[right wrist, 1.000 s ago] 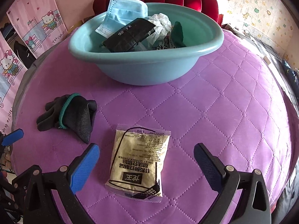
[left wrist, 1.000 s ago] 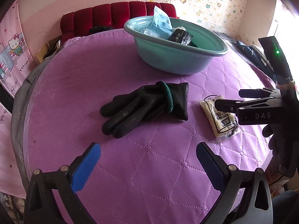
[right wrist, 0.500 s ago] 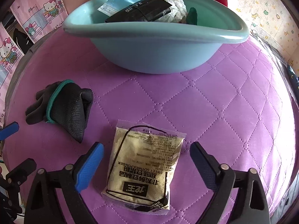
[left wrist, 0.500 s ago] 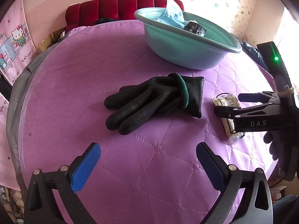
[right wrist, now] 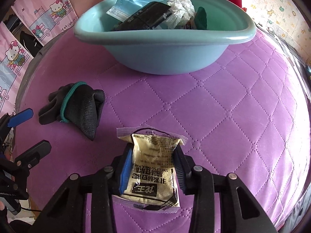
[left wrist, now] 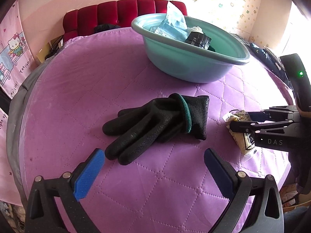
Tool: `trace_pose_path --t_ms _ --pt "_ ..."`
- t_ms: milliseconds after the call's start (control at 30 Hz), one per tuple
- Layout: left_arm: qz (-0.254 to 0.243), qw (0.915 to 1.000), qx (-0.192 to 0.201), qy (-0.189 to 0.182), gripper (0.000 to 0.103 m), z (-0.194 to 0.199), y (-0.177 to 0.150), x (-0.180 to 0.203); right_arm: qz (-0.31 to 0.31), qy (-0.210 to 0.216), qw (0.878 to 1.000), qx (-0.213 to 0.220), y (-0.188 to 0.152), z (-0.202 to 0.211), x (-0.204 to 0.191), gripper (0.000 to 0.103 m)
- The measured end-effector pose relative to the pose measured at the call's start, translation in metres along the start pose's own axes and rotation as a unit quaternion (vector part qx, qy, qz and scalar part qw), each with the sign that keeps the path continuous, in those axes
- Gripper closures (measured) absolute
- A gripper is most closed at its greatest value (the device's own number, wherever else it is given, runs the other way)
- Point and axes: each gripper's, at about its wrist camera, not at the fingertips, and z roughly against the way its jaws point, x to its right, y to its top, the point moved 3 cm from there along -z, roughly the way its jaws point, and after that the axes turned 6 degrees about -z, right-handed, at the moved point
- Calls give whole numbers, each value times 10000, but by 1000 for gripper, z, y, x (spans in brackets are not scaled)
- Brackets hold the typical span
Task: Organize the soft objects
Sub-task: 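Grasp the black glove with the left tool while the right tool grasps the powder packet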
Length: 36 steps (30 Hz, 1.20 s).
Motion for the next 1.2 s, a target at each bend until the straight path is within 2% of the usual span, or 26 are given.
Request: trace_pose_path --t_ms 367,700,867,967,1033,1100,1133,1200 --pt "-411 9991 13 -83 0 -17 31 7 -376 40 9992 149 -6 12 25 61" --pt "-472 9983 -129 -321 0 -36 50 29 -594 -9 9979 267 -11 23 35 61" --pt "-645 9972 -276 -241 0 -47 53 39 -612 -51 9977 279 -11 22 34 61" --pt "-761 9967 -236 -134 1 -51 59 46 -601 -58 9977 302 -8 24 36 61" --pt "-713 9970 -294 -90 7 -53 60 47 -571 -58 9978 321 -8 27 36 61" --pt "-720 9969 -326 5 35 -56 60 47 -529 -56 9980 334 -8 28 28 61" --pt "-729 9967 -340 92 40 -58 60 47 -508 -51 9981 340 -9 29 27 61" --pt "-644 9971 -391 110 66 -59 60 45 -477 -37 9982 352 -10 30 27 61"
